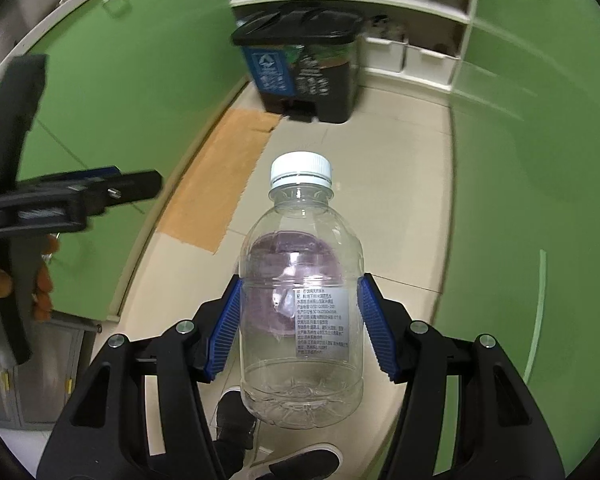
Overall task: Collect trash
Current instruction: 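Carry the bottle and tray toward the pink wastebasket on the floor, then open the right tool to drop the bottle while the left tool drops the tray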
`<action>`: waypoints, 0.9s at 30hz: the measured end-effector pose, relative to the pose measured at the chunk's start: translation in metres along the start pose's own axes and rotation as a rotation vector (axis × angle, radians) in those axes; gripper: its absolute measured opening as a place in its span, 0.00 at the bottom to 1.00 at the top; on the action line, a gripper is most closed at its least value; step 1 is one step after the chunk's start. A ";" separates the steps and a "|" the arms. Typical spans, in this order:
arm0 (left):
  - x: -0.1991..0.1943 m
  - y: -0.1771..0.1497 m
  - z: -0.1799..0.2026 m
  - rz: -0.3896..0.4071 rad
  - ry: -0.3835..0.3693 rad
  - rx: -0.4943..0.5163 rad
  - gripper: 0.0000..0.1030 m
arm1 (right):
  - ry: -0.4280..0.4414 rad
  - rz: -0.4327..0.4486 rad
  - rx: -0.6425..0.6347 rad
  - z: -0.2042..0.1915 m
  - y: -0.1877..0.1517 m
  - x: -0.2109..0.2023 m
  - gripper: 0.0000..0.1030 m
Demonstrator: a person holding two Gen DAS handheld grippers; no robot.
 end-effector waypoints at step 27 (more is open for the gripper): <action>-0.143 0.017 0.037 0.055 0.031 0.043 0.95 | -0.045 0.043 0.044 -0.021 0.046 -0.112 0.95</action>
Point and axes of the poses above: each gripper's, at about its wrist camera, not at the fingertips, and x roughly the way its jaws point, z to its right, y to its top, the point moved 5 cm from there along x, roughly the way its jaws point, and after that the axes turned 4 degrees about -z, right-handed, at the moved point
